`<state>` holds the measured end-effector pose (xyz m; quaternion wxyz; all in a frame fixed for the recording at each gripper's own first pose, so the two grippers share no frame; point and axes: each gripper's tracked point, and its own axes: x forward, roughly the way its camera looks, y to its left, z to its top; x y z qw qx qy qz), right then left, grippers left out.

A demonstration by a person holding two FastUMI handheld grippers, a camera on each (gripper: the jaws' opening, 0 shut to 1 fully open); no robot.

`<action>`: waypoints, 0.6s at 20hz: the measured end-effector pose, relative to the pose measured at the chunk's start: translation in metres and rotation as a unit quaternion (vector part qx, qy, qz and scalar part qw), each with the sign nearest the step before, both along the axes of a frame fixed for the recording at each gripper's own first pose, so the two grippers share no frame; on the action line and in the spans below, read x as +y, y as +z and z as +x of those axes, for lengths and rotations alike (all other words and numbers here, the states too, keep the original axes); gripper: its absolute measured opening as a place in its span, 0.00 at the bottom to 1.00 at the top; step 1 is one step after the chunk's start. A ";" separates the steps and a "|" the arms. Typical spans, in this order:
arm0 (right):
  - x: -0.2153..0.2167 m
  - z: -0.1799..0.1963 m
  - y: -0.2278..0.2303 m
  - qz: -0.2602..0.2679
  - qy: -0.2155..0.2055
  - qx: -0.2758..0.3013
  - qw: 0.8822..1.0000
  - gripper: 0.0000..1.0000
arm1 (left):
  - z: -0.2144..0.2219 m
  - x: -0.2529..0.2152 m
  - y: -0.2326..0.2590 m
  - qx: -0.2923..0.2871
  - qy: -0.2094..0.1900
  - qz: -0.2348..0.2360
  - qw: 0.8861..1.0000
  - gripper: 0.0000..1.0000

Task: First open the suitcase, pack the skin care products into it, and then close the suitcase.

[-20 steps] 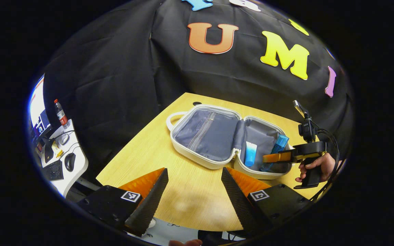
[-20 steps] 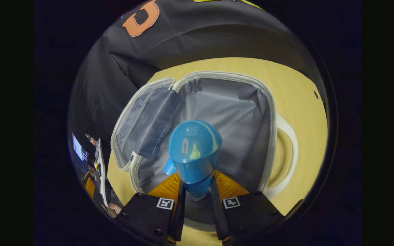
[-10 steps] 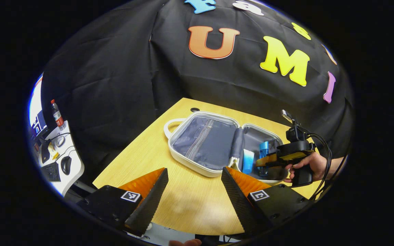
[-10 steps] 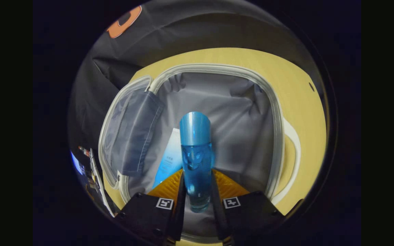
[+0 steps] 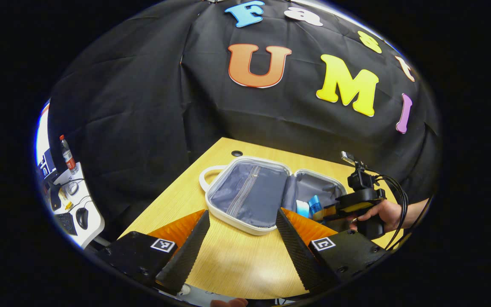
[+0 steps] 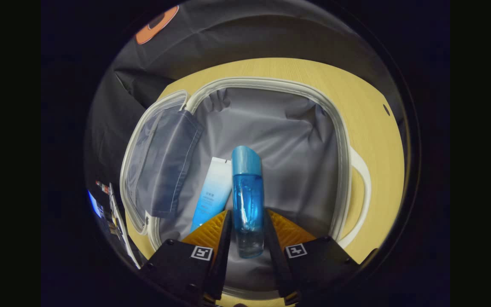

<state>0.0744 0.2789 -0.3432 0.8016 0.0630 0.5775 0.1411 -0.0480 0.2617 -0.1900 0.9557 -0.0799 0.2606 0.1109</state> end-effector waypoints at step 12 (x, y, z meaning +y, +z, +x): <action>-0.042 -0.028 0.153 0.012 0.106 -0.254 0.961 0.72 | 0.041 0.074 -0.007 -0.052 -0.031 -0.068 0.996 0.97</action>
